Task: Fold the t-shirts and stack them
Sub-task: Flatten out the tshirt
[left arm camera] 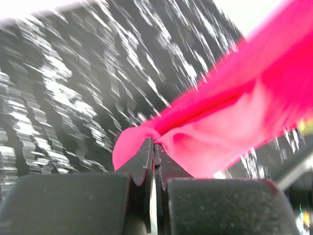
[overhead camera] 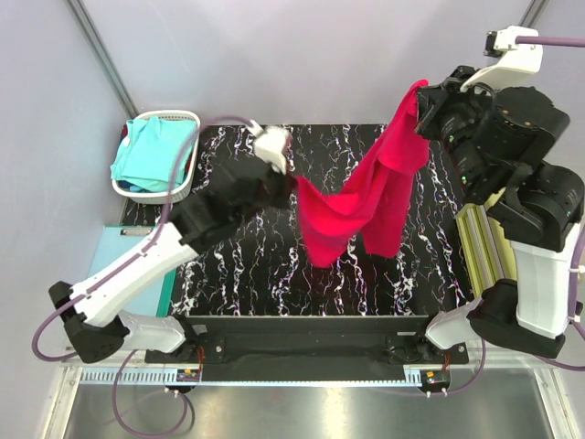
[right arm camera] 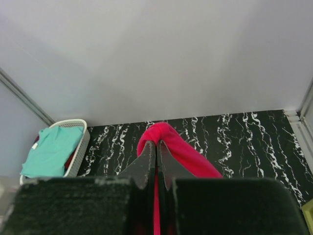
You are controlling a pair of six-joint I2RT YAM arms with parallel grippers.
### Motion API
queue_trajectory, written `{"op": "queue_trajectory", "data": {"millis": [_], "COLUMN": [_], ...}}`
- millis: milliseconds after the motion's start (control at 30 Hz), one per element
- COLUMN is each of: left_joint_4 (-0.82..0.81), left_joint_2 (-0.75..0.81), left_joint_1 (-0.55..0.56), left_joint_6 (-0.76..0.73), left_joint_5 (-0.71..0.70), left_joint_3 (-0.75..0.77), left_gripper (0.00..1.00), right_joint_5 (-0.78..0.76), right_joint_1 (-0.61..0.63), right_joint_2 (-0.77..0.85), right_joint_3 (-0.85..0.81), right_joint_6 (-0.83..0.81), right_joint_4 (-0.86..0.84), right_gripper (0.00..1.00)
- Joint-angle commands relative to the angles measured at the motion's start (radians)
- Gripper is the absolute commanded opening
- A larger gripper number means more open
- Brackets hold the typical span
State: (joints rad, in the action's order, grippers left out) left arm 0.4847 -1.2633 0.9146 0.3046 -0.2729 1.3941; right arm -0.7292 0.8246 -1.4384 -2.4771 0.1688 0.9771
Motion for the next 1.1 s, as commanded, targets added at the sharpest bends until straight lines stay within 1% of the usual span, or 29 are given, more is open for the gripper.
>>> {"op": "queue_trajectory", "data": {"millis": [0,100,167,200,267,300,367,400,500,633,700,833,1067], "left_joint_4": [0.19,0.256,0.276,0.294,0.307,0.325,0.341,0.344,0.345,0.371,0.393,0.425,0.471], "left_joint_2": [0.013,0.013,0.024,0.025,0.03,0.03,0.031,0.035,0.047,0.067,0.077,0.107,0.102], "left_joint_1": [-0.046,-0.095,-0.112,-0.118,-0.129,-0.134,-0.138,-0.14,-0.152,-0.155,-0.155,-0.155,-0.155], "left_joint_6": [-0.065,-0.065,-0.071,-0.079,-0.108,-0.116,-0.14,-0.151,-0.182,-0.176,-0.167,-0.141,-0.139], "left_joint_5": [-0.164,-0.236,-0.319,-0.375,-0.423,-0.48,-0.528,-0.57,-0.636,-0.677,-0.687,-0.692,-0.677], "left_joint_3": [0.272,0.412,0.465,0.515,0.575,0.595,0.64,0.649,0.677,0.726,0.761,0.78,0.806], "left_gripper": [0.0,0.0,0.0,0.0,0.0,0.0,0.0,0.0,0.0,0.0,0.0,0.0,0.0], "right_joint_5": [-0.078,-0.146,-0.215,-0.234,-0.283,-0.297,-0.34,-0.351,-0.387,-0.409,-0.414,-0.417,-0.38], "right_joint_1": [0.004,0.004,0.002,0.004,0.004,0.004,0.005,0.004,0.002,0.005,0.004,0.004,0.004], "right_joint_2": [0.015,0.025,0.044,0.053,0.087,0.099,0.131,0.137,0.153,0.193,0.214,0.256,0.24], "right_joint_3": [0.046,0.095,0.125,0.165,0.231,0.254,0.309,0.319,0.328,0.308,0.31,0.313,0.267], "right_joint_6": [0.0,0.011,0.009,0.005,-0.014,-0.023,-0.051,-0.058,-0.08,-0.109,-0.132,-0.256,-0.31], "right_joint_4": [-0.058,-0.069,-0.084,-0.11,-0.165,-0.184,-0.239,-0.248,-0.27,-0.299,-0.353,-0.434,-0.433], "right_gripper": [0.0,0.0,0.0,0.0,0.0,0.0,0.0,0.0,0.0,0.0,0.0,0.0,0.0]}}
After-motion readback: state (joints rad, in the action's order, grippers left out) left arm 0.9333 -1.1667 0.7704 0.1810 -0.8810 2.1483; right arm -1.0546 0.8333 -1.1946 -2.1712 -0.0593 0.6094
